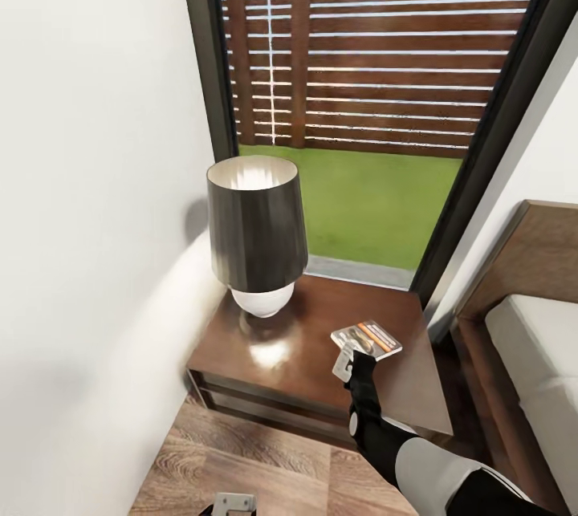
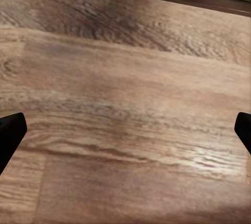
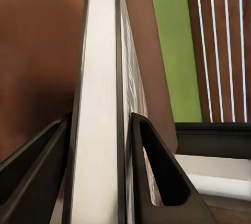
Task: In the bedroom, move the book from the bed onto either nightstand, and place the two sandals side by side next to the bed.
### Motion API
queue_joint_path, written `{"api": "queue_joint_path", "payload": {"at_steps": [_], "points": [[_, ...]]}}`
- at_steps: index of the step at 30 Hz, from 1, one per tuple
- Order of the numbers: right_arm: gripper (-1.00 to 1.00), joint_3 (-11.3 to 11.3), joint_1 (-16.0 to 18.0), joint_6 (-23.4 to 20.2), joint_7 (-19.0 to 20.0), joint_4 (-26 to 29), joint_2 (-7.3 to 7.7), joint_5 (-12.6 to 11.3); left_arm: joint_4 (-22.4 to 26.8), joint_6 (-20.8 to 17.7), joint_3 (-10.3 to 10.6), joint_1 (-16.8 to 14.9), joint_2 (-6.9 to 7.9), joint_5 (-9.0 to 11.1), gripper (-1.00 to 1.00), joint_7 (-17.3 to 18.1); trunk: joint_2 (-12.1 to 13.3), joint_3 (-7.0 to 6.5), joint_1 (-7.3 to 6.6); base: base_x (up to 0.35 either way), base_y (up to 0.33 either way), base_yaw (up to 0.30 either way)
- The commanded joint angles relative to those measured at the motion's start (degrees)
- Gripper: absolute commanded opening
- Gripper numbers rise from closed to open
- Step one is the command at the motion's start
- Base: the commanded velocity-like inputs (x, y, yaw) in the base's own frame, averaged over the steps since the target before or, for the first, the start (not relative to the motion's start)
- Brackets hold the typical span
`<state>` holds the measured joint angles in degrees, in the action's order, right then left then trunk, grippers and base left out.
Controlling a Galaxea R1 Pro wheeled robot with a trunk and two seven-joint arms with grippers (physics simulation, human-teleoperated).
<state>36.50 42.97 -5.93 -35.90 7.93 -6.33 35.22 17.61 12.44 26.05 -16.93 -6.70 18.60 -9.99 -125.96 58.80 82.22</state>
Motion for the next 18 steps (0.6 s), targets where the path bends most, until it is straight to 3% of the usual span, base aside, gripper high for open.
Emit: {"api": "queue_joint_path", "payload": {"at_steps": [1,2,3,11,18], "points": [[-1.00,-0.73,0.01,-0.39,2.04,-0.11,-0.01,0.04,-0.03,0.22,0.49,-0.05,0.02,0.39,1.00,-0.38,-0.01,0.05,0.00,0.000,0.000,0.000],[-1.00,-0.73,0.01,-0.40,2.03,-0.11,0.00,0.04,-0.03,0.22,0.49,-0.07,0.02,0.39,1.00,-0.38,-0.01,0.05,0.00,0.000,0.000,0.000],[1.00,-0.75,0.01,-0.40,2.03,-0.11,0.00,0.04,-0.03,0.22,0.49,-0.07,0.02,0.39,1.00,-0.38,-0.01,0.05,0.00,0.000,0.000,0.000],[1.00,-0.73,0.01,-0.48,2.04,-0.11,0.00,0.03,-0.03,0.17,0.49,-0.08,0.02,0.39,1.00,-0.38,-0.01,0.05,0.00,-0.019,0.011,0.000],[1.00,-0.73,0.01,-0.58,2.06,-0.11,0.00,0.02,-0.03,0.13,0.49,-0.06,0.02,0.39,1.00,-0.38,-0.01,0.05,0.00,-0.247,0.150,0.000]]}}
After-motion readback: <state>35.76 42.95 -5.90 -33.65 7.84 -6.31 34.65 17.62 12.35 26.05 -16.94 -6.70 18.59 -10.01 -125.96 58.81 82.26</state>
